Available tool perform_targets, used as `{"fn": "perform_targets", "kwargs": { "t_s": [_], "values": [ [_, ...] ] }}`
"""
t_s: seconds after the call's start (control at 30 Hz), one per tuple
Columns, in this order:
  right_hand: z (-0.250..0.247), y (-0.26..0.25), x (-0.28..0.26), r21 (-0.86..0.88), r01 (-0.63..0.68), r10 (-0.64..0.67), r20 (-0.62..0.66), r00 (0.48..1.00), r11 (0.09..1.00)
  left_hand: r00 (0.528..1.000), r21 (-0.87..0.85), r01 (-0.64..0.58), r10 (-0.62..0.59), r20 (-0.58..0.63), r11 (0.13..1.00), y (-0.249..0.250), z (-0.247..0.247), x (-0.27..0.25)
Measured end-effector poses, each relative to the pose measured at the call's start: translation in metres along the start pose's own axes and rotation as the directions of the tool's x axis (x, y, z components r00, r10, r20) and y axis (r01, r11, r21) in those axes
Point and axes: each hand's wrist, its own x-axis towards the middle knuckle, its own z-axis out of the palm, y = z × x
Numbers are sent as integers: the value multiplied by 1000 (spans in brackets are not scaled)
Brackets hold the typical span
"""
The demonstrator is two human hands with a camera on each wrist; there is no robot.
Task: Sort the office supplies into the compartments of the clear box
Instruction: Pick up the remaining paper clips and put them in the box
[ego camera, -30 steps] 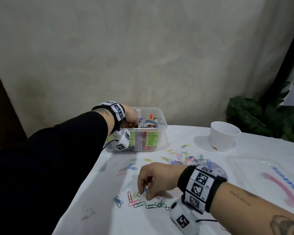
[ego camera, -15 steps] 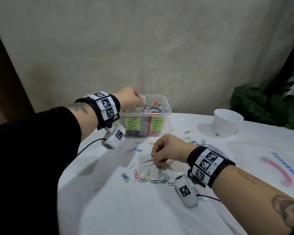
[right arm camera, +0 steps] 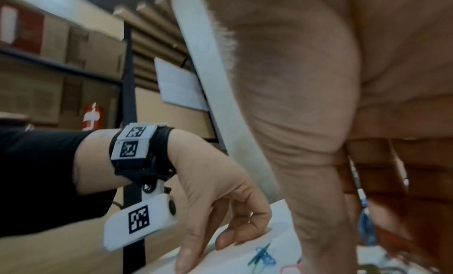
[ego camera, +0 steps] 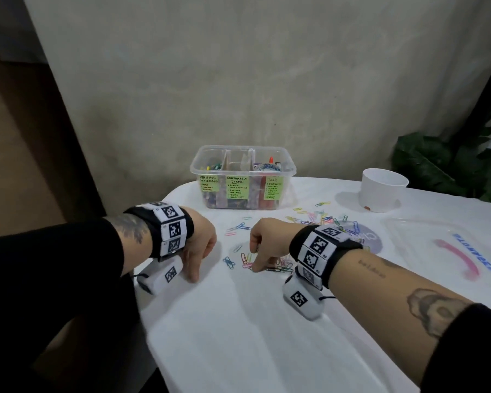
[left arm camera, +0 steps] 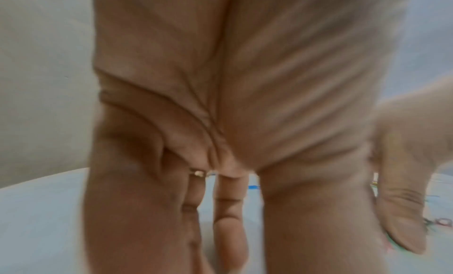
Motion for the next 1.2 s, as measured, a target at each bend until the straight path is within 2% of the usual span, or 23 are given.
{"fn": "perform_targets", "kwargs": {
  "t_s": [0.17,0.33,0.5,0.63,0.73,0.8,0.83,0.87,0.93,1.0,1.07,1.13,1.2],
  "values": [
    [4,-6,-5,-44,60,-60,14,998,997,989,-175,-93,70,-132,980,-3,8,14],
    [7,-3,-6,10,26,-26,14,1000,1000,960,-381,-219,129,-248,898,17,11,26],
    [9,1,3,27,-24,25,-38,999,999,927,-459,-349,231,-295,817,43,10,34],
    [7,11,7,116,-64,77,-111,991,991,928,-437,-346,233,-291,830,54,9,35],
    [6,18,5,251,-74,112,-144,983,965,930,-393,-325,215,-298,860,57,8,36],
    [3,22,4,366,-53,131,-192,973,929,930,-466,-326,190,-315,823,56,8,37],
    [0,23,4,423,-31,138,-225,965,906,932,-567,-339,185,-312,751,55,8,37],
    [-5,24,3,489,-5,145,-250,957,872,931,-687,-358,189,-312,632,55,8,35],
    [-14,24,1,605,58,159,-298,941,794,935,-898,-333,228,-273,289,56,5,32],
    [-22,24,-2,663,120,182,-368,912,739,921,-978,-203,329,-208,-48,59,1,32],
    [-25,23,-5,653,167,191,-441,877,739,902,-957,-90,385,-196,-275,65,-4,32],
    [-26,24,-8,622,188,173,-472,864,760,907,-910,-65,356,-225,-410,73,-9,32],
    [-28,28,-11,609,203,142,-469,872,767,893,-886,-78,362,-266,-457,79,-11,31]
  ]
}}
